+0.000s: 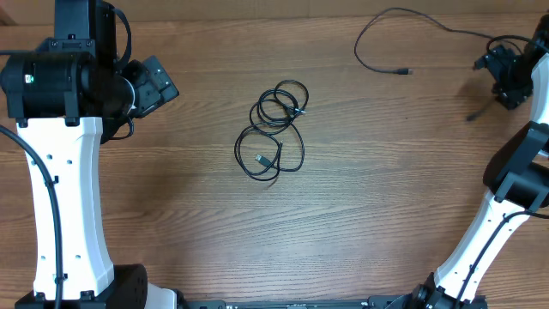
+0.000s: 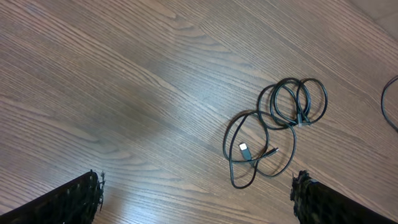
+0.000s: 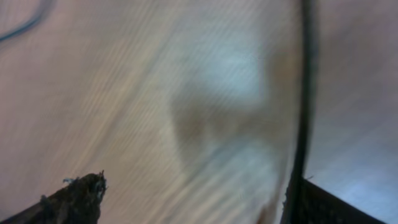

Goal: Untangle cables

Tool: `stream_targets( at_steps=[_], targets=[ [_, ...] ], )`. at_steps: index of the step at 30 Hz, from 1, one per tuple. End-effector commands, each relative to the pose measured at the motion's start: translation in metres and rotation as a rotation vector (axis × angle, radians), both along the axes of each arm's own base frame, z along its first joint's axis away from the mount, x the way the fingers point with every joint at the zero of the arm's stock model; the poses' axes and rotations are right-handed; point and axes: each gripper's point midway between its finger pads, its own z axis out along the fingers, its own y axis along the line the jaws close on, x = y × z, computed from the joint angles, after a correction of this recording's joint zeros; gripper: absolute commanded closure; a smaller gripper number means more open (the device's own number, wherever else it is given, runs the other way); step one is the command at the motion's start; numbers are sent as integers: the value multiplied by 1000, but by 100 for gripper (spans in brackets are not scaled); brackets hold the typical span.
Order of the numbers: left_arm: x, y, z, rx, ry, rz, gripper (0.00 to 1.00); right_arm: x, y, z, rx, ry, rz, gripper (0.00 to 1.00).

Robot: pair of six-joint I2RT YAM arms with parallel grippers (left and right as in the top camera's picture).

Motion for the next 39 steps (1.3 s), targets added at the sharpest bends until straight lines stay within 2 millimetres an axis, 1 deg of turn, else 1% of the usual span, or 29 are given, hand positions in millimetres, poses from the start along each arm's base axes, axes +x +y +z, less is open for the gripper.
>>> stream_targets(
  at_steps=[1,3,5,7,9,11,13,15,16,18,19,21,24,28,30,32,33,35,37,39],
  targets=[
    [2,0,-3,3,6,-7,1,33,45,54,189,-249,178,16],
    [2,0,-3,3,6,-7,0,47,64,73,297,-347,213,17],
    [2,0,-3,3,6,-8,0,58,80,87,376,-413,231,15],
    [2,0,-3,2,6,-7,1,68,92,98,410,-458,248,8],
    [2,0,-3,3,6,-7,1,74,96,99,385,-468,251,2],
    [2,0,-3,3,6,-7,1,75,87,88,311,-427,206,0],
    [2,0,-3,3,6,-7,0,68,69,70,203,-337,124,0],
    [2,0,-3,3,6,-8,1,51,47,51,92,-220,39,0],
    [2,0,-3,3,5,-8,0,39,35,41,23,-148,-6,0],
    [2,0,-3,3,6,-7,0,17,14,29,-95,-30,-62,0],
    [2,0,-3,3,6,-8,0,5,4,26,-153,27,-80,0],
    [2,0,-3,3,6,-7,0,-12,-8,22,-251,113,-40,0],
    [2,0,-3,3,5,-7,0,-27,-16,20,-323,192,9,0],
    [2,0,-3,3,6,-7,0,-45,-20,18,-355,276,20,0],
    [2,0,-3,3,6,-7,1,-44,-12,16,-315,266,34,0],
    [2,0,-3,3,6,-7,0,-36,6,13,-213,218,68,0],
    [2,0,-3,3,6,-8,0,-28,17,10,-152,174,88,8],
    [2,0,-3,3,6,-7,0,-24,20,3,-142,166,91,15],
    [2,0,-3,3,6,-7,0,-25,23,-6,-127,180,80,21],
    [2,0,-3,3,6,-7,0,-26,31,-13,-88,186,83,22]
  ],
)
